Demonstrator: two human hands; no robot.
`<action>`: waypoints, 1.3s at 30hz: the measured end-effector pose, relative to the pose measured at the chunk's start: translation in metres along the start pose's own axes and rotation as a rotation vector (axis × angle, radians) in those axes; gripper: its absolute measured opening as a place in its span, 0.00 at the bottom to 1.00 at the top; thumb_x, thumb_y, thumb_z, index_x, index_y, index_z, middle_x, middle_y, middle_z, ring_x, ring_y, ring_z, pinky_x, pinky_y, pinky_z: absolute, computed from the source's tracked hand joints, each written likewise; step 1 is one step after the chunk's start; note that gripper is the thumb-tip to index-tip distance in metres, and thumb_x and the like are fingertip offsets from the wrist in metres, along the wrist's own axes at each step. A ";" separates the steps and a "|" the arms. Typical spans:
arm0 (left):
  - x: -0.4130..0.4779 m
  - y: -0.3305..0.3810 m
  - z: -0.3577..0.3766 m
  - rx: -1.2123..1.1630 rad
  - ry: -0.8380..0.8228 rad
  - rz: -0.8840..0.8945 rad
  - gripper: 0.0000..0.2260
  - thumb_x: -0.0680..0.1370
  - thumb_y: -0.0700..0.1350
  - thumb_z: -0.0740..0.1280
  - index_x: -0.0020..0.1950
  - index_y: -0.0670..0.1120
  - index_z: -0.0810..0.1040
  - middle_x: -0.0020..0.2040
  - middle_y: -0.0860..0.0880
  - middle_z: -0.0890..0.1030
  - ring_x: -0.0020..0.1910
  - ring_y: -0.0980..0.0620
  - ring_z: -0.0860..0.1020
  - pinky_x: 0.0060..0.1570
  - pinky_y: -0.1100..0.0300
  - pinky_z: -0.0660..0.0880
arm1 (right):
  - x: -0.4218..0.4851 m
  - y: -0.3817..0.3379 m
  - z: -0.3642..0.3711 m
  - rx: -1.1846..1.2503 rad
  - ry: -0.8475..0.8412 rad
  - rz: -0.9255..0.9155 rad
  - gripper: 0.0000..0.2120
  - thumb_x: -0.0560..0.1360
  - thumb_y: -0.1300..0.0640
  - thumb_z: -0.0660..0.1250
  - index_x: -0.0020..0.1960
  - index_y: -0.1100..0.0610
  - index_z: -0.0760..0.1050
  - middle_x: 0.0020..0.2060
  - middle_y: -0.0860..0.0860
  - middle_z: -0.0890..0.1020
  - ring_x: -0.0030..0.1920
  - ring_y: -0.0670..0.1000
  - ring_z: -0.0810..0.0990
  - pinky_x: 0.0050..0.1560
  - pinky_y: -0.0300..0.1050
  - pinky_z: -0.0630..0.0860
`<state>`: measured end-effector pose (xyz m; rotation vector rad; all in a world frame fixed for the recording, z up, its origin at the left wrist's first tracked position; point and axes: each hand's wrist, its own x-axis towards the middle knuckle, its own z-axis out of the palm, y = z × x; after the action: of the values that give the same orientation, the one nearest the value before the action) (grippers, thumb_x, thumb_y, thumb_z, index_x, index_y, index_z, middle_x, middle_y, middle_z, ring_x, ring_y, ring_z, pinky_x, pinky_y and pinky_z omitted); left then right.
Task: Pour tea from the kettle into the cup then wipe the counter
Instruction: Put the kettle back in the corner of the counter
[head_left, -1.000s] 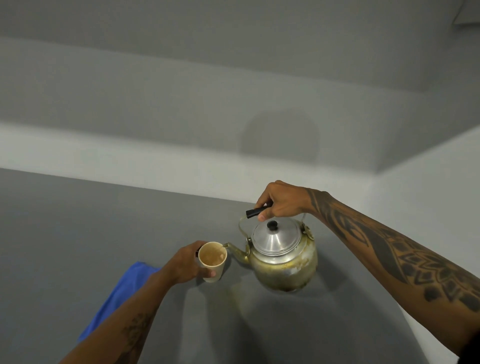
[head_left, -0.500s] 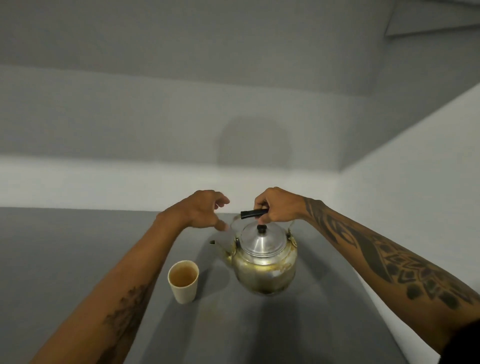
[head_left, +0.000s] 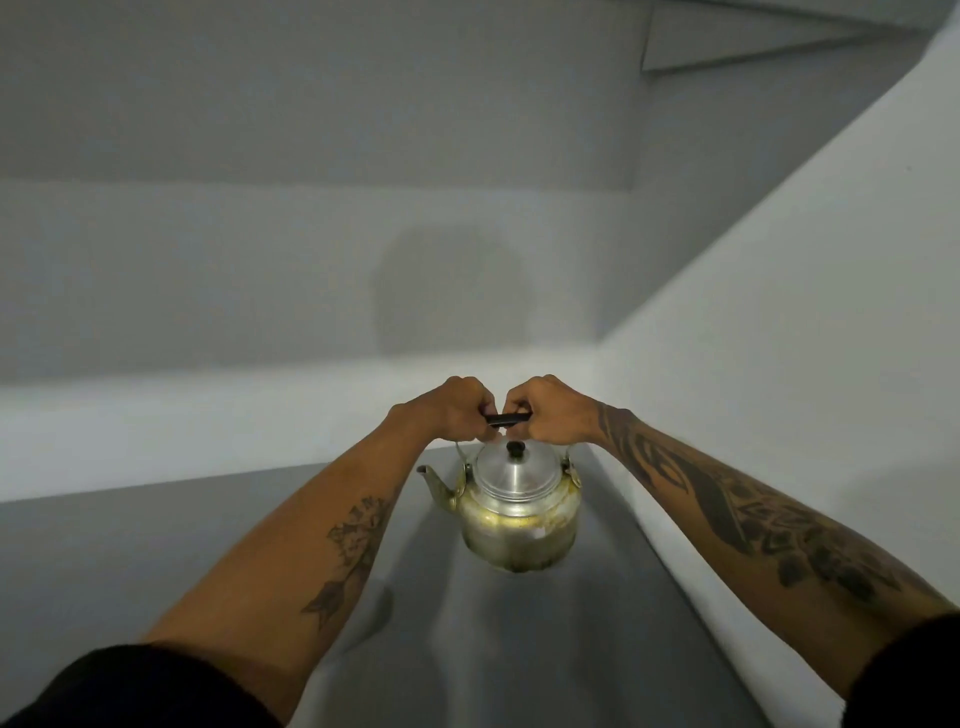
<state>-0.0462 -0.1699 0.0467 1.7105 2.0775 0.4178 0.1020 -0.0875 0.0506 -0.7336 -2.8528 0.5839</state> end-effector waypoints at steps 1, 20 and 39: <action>0.005 0.005 0.001 -0.003 0.015 0.010 0.05 0.70 0.46 0.73 0.43 0.45 0.81 0.39 0.48 0.79 0.39 0.50 0.75 0.40 0.59 0.71 | 0.000 0.007 -0.002 0.002 0.012 0.009 0.03 0.70 0.60 0.70 0.43 0.59 0.80 0.31 0.48 0.76 0.33 0.45 0.72 0.33 0.35 0.66; 0.146 0.034 0.034 0.000 0.061 -0.041 0.11 0.72 0.46 0.72 0.53 0.44 0.83 0.48 0.43 0.81 0.47 0.44 0.80 0.53 0.50 0.79 | 0.069 0.141 -0.029 -0.065 -0.081 0.095 0.10 0.69 0.61 0.73 0.50 0.61 0.84 0.39 0.59 0.85 0.42 0.58 0.81 0.46 0.52 0.78; 0.219 0.025 0.062 -0.006 0.112 -0.061 0.13 0.70 0.48 0.74 0.52 0.46 0.83 0.43 0.47 0.78 0.42 0.48 0.76 0.45 0.55 0.75 | 0.110 0.200 -0.030 -0.092 -0.135 0.131 0.15 0.67 0.61 0.75 0.54 0.59 0.83 0.46 0.57 0.85 0.44 0.52 0.77 0.49 0.48 0.77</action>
<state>-0.0289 0.0473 -0.0222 1.6508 2.1985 0.5107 0.0996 0.1374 0.0023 -0.9369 -2.9899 0.5421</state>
